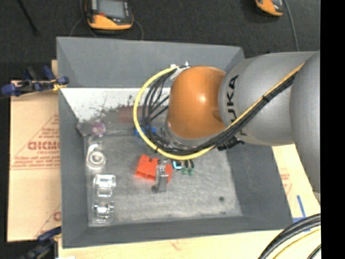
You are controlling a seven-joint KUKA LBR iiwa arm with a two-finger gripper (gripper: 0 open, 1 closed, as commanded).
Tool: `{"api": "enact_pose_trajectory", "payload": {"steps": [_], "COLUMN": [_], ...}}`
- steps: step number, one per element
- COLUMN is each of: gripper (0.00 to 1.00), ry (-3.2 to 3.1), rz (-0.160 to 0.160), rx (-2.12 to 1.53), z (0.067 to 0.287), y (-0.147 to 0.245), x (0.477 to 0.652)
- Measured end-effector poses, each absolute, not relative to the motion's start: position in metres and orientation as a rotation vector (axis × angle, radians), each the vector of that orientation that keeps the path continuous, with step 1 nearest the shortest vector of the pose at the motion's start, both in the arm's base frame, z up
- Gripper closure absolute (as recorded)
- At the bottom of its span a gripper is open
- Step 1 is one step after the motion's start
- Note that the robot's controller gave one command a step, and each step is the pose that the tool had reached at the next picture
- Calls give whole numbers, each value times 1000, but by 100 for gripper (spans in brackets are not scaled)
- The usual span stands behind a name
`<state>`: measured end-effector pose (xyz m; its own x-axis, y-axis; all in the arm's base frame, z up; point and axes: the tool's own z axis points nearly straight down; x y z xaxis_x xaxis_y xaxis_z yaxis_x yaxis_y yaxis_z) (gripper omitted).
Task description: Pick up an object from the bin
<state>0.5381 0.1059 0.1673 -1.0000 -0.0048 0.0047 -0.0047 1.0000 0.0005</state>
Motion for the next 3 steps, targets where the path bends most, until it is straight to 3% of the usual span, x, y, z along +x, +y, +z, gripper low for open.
{"api": "enact_pose_trajectory", "payload": {"steps": [1, 2, 3], "gripper": [0, 100, 100], "ry": [-3150, -3151, -3127], "rz": [-1, -6, 2], "rx": [121, 121, 401], "z": [69, 74, 192], "y": [65, 69, 64], "x": [562, 563, 584]}}
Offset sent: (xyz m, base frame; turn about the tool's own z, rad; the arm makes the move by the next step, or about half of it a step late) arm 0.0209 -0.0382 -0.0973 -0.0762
